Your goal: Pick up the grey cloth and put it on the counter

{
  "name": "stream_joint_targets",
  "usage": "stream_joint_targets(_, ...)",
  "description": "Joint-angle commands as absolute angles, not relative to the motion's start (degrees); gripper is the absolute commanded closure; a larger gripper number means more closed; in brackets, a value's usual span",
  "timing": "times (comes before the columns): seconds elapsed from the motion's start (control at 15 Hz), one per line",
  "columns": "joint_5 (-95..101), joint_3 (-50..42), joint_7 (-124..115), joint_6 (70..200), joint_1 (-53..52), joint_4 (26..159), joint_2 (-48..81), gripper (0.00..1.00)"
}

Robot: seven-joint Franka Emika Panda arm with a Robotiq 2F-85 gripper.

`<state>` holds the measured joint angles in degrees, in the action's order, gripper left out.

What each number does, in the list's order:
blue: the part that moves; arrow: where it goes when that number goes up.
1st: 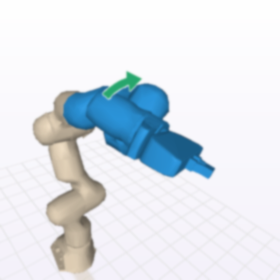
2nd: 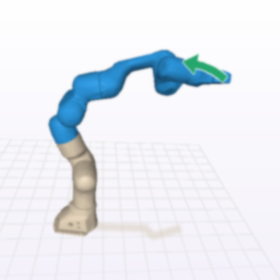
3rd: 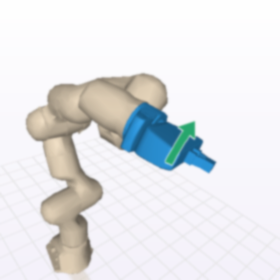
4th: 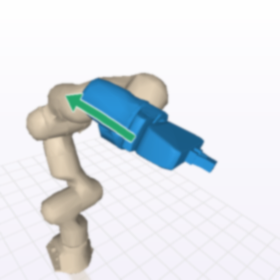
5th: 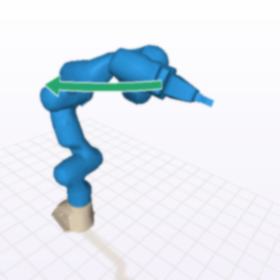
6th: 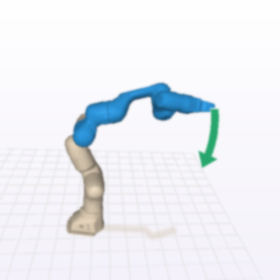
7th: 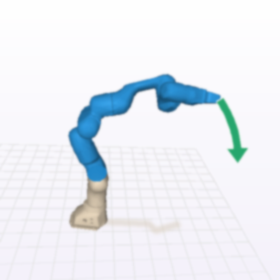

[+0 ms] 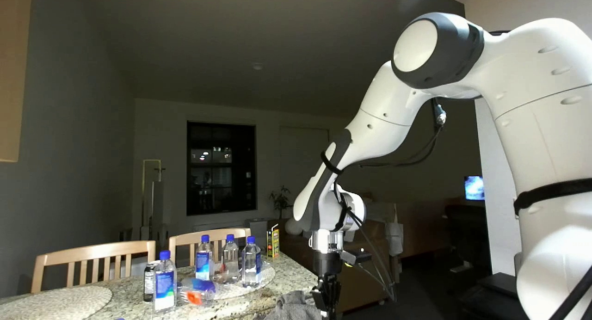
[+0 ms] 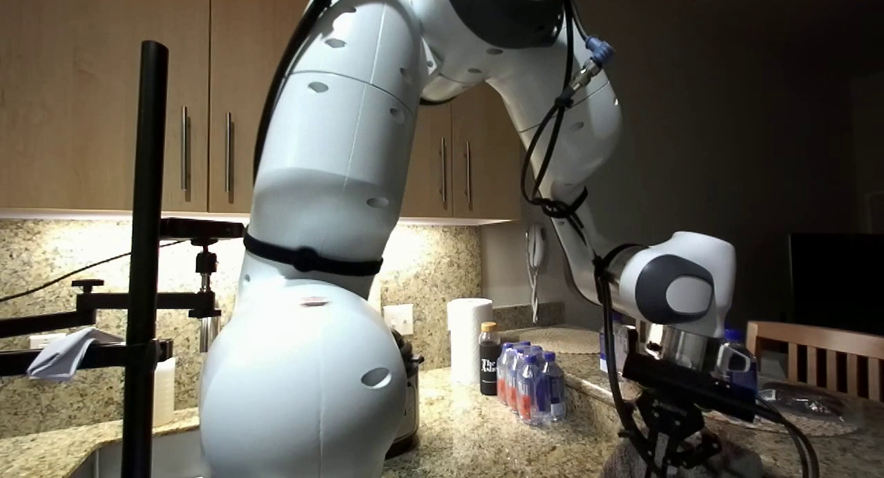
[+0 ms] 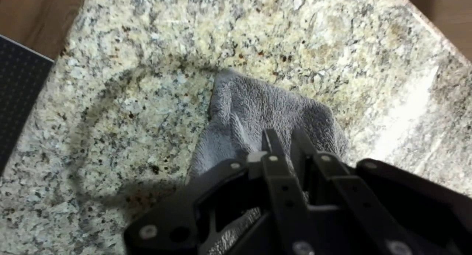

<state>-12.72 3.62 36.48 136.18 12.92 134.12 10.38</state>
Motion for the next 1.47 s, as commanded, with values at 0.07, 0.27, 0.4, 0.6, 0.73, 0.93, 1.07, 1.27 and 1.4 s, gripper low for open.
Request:
stream_joint_targets(0.07,-13.0,0.2,34.8,138.4,11.1,139.4,7.2,0.49)
stream_joint_targets(0.27,-12.4,-0.9,36.0,141.1,10.8,142.8,8.5,0.31)
stream_joint_targets(0.4,-14.5,-0.6,37.4,142.2,11.0,144.5,9.3,0.17)
stream_joint_targets(0.6,-22.4,1.6,41.0,145.2,11.6,144.4,11.3,0.01)
stream_joint_targets(0.73,-28.0,3.4,43.9,147.8,12.0,143.2,13.2,0.0)
stream_joint_targets(0.93,-30.5,4.9,46.3,152.0,12.1,141.4,17.4,0.0)
stream_joint_targets(1.07,-29.1,5.6,46.4,153.9,12.6,140.5,19.8,0.0)
stream_joint_targets(1.27,-28.3,7.2,46.3,156.4,13.9,138.8,23.6,0.0)
stream_joint_targets(1.4,-28.2,8.8,46.5,158.2,15.1,137.5,25.7,0.0)
